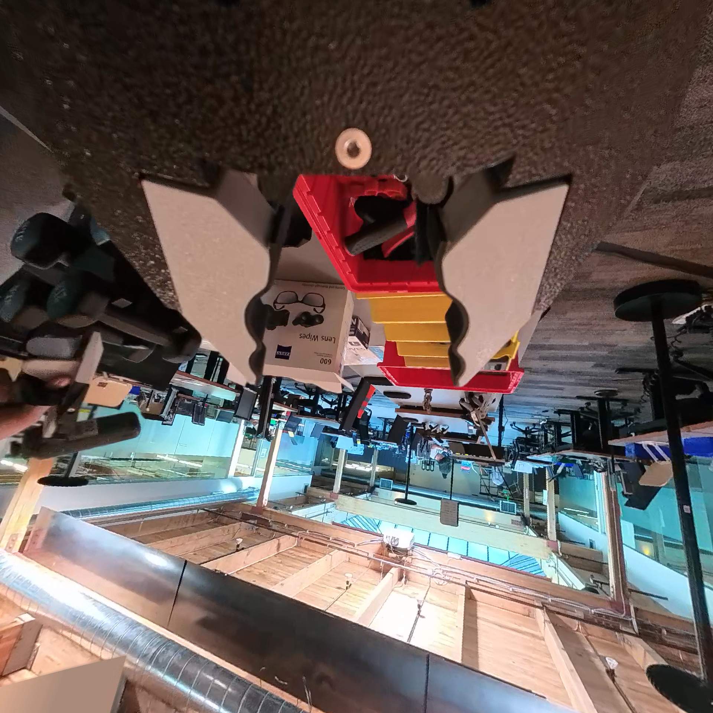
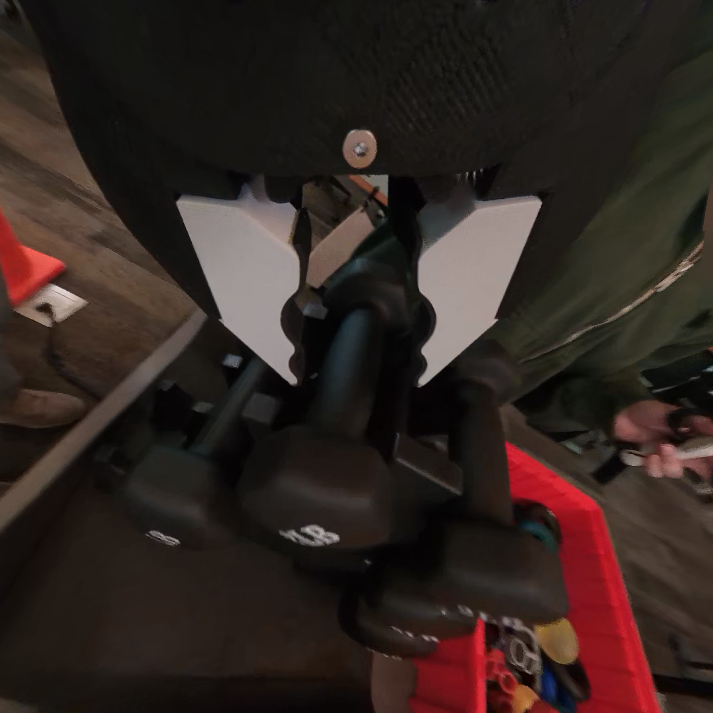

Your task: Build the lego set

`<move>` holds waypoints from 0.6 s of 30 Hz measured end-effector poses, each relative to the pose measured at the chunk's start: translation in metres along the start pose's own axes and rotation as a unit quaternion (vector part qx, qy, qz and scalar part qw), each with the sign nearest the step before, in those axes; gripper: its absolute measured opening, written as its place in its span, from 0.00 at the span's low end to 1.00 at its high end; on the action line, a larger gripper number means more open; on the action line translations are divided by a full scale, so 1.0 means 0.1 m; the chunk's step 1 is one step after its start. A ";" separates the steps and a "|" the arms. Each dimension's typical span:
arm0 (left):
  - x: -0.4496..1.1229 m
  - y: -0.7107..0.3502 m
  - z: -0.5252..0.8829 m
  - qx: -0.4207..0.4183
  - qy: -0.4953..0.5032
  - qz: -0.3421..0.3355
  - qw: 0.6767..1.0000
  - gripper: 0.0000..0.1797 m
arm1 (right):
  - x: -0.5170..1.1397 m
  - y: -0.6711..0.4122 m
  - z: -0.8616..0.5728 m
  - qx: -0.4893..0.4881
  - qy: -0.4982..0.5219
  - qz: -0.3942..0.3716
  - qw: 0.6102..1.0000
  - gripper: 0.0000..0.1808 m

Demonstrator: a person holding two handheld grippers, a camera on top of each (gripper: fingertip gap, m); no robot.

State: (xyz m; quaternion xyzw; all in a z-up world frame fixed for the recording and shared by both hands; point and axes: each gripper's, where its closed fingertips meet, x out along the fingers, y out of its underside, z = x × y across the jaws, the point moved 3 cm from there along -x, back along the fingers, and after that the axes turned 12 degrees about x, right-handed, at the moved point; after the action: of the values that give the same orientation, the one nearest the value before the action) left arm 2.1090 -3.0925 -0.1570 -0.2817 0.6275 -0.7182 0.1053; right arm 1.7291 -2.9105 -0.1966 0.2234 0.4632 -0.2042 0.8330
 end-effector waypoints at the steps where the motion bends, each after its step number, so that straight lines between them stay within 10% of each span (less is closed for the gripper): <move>1: -0.02 -0.03 0.00 -0.001 0.005 -0.002 1.000 0.52 | -0.03 0.03 -0.03 -0.001 0.017 -0.007 1.000 0.32; 8: -0.38 -0.28 0.39 0.012 -0.010 -0.006 1.000 0.54 | -0.83 0.33 0.67 -0.126 -0.020 -0.278 0.952 0.35; 14: -0.77 -0.51 0.99 0.029 -0.022 0.012 0.999 0.61 | -1.47 2.28 1.75 -0.328 0.019 -0.745 0.580 0.51; 18: -1.02 -0.77 1.34 0.074 -0.020 0.014 0.997 0.56 | -1.19 3.53 1.72 -0.298 0.251 -0.829 0.402 0.58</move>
State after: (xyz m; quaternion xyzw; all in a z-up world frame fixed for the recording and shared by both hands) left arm 2.2801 -3.1397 -0.1034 -0.2788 0.5746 -0.7551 0.1483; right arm 1.9812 -2.7027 0.0518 -0.4907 0.6413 -0.5784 0.1155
